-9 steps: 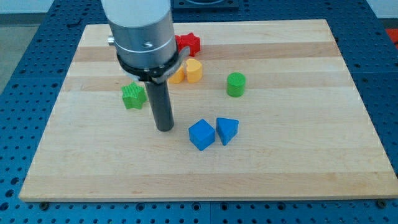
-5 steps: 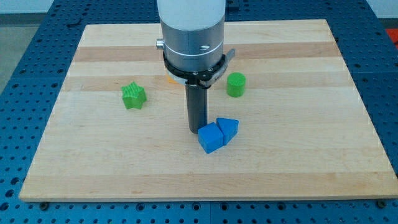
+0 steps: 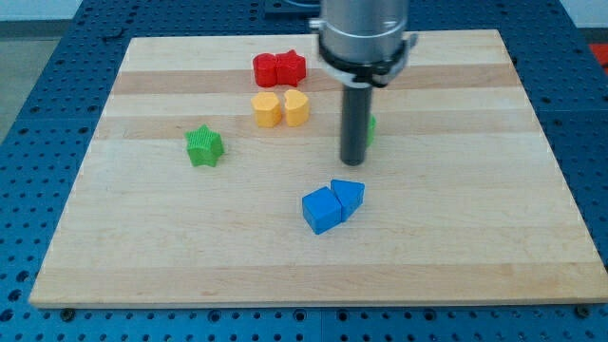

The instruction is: Move green circle towards blue triangle

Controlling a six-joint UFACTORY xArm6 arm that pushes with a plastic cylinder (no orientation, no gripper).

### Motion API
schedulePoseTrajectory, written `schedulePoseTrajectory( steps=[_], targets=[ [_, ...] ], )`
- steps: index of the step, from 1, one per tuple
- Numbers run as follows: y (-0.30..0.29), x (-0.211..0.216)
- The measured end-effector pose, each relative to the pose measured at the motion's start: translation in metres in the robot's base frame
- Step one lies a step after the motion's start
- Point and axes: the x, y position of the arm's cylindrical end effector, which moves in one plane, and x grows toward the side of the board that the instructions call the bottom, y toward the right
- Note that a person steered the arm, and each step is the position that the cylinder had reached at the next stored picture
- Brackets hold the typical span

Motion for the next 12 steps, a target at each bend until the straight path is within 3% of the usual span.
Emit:
schedulePoseTrajectory(
  steps=[2,4,6,12],
  targets=[
    [0.037,-0.063],
    [0.018,-0.09],
    [-0.021,-0.057],
    [-0.028,-0.034]
  ],
)
